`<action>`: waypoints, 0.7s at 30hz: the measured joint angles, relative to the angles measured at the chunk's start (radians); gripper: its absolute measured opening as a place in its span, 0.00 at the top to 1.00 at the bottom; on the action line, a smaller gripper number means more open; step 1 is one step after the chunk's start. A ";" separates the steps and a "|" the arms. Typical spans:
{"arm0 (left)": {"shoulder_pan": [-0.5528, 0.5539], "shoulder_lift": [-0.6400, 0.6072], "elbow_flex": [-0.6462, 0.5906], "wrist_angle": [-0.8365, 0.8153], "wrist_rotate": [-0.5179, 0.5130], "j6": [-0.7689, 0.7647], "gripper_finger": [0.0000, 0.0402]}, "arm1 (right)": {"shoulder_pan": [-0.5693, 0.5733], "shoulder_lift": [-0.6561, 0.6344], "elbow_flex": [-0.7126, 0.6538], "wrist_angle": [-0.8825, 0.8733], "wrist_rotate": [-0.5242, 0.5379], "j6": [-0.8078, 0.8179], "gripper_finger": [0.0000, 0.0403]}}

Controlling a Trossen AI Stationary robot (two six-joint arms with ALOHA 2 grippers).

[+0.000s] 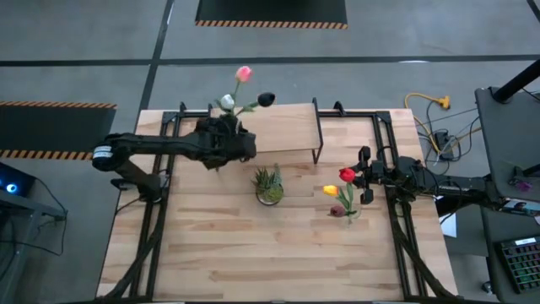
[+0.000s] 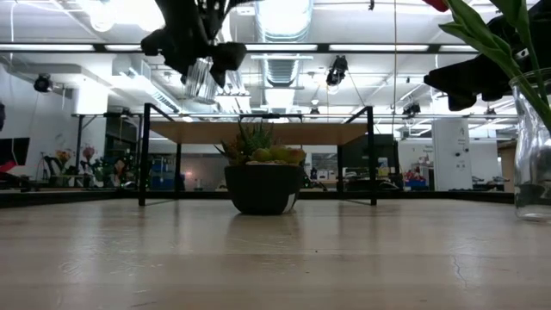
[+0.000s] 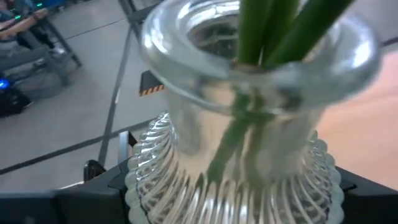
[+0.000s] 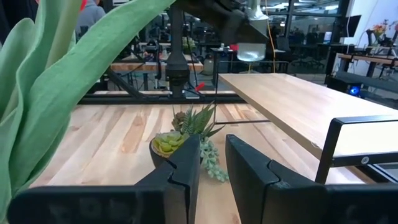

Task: Pick and place flowers into a vace then onto a shelf
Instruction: Put the left transparent vase with the flowers on the shelf

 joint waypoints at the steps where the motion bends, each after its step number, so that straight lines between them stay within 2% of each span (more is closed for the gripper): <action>1: 0.014 0.002 -0.007 0.011 -0.001 0.000 0.35 | 0.000 0.000 0.000 0.000 0.000 0.000 0.83; 12: 0.104 0.004 -0.171 0.384 0.055 0.120 0.35 | 0.000 0.000 0.000 -0.001 0.001 -0.021 0.83; 21: 0.130 0.004 -0.192 0.401 0.115 0.120 0.35 | 0.000 0.000 0.000 -0.001 0.001 -0.020 0.83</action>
